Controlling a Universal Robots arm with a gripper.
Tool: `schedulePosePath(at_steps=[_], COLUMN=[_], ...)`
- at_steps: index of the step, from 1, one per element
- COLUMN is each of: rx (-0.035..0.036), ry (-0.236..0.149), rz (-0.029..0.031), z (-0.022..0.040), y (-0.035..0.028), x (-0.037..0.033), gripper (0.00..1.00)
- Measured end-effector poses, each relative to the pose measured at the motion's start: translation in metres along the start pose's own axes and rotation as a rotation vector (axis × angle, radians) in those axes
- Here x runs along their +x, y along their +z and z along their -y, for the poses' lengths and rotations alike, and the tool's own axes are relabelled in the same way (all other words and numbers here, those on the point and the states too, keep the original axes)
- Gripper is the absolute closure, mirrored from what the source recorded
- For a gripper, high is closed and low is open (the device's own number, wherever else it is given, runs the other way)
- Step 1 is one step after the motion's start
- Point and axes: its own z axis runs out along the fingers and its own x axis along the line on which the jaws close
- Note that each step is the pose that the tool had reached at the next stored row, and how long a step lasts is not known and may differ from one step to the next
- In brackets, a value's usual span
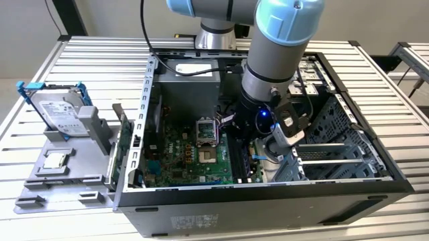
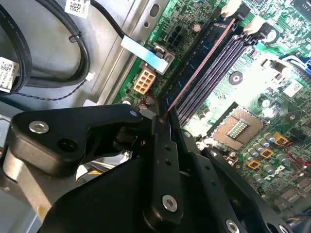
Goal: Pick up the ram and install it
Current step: 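Insert the ram into the slot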
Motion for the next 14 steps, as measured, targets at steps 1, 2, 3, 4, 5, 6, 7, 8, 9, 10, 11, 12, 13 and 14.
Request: schedulePosePath(at_steps=[1,2,3,4,5,6,7,8,9,10,11,12,13,14], rx=[0.0,0.0,0.0003,0.0016,0.0027,0.0026,0.0026,0.0026,0.0026,0.0026,0.0025,0.0035,0.0034,0.003], ry=[0.0,0.0,0.0,0.0,0.002,0.003,0.002,0.002,0.002,0.002,0.002,0.002,0.002,0.001], rz=[0.0001,0.0001,0.0,-0.0004,-0.0025,-0.0024,-0.0025,-0.0025,-0.0025,-0.0025,-0.0024,-0.0026,-0.0025,-0.0025], z=[0.0,0.0,0.0,-0.0001,0.0,-0.0001,-0.0001,-0.0001,-0.0001,-0.0002,-0.0002,-0.0002,-0.0002,-0.0002], y=[0.0,0.0,0.0,-0.0004,-0.0031,-0.0076,-0.0123,-0.0167,-0.0213,-0.0258,-0.0302,-0.0342,-0.0347,-0.0346], x=[0.0,0.0,0.0,-0.0001,-0.0004,-0.0003,-0.0003,-0.0002,-0.0002,-0.0002,-0.0002,-0.0001,-0.0002,-0.0002], gripper=[0.0,0.0,0.0,0.0,0.0,0.0,0.0,0.0,0.0,0.0,0.0,0.0,0.0,0.0])
